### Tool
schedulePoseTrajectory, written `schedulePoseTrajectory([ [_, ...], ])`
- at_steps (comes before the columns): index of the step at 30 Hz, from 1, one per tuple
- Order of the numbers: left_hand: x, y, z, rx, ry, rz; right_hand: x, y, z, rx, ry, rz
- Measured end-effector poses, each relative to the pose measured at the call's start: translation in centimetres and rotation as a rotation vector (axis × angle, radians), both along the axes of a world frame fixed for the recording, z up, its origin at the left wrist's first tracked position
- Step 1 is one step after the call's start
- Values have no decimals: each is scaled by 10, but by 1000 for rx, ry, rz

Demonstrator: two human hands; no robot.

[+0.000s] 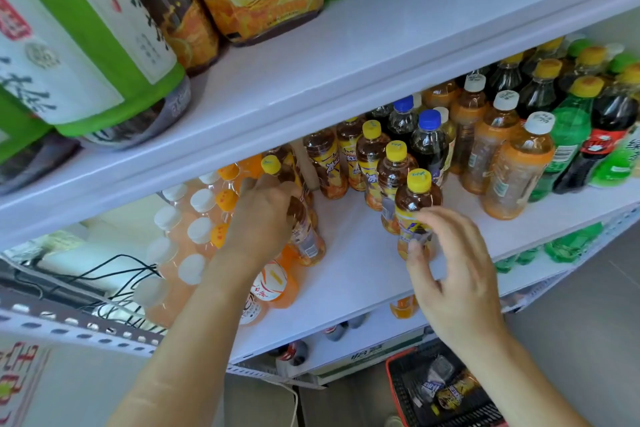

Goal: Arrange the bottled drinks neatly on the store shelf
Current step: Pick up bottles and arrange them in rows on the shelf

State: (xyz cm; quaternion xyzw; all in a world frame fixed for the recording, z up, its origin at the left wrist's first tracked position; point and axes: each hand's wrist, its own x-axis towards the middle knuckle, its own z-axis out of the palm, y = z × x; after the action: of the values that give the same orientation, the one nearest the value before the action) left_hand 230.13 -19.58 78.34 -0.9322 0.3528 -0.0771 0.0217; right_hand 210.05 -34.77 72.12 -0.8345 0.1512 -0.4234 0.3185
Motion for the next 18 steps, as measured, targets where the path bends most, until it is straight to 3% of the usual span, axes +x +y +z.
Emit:
schedulePoseTrajectory([
  [4, -4, 5, 3, -142, 229, 72, -3, 18, -12, 104, 82, 97],
  [9, -39, 1, 1, -129, 80, -116, -4, 33, -26, 441, 334, 274],
  [12, -55, 10, 12, -376, 35, -99, -5, 27, -33, 664, 464, 405],
  [18, -65, 10, 41, -1000, 381, 130, -19, 25, -11, 488, 321, 477],
])
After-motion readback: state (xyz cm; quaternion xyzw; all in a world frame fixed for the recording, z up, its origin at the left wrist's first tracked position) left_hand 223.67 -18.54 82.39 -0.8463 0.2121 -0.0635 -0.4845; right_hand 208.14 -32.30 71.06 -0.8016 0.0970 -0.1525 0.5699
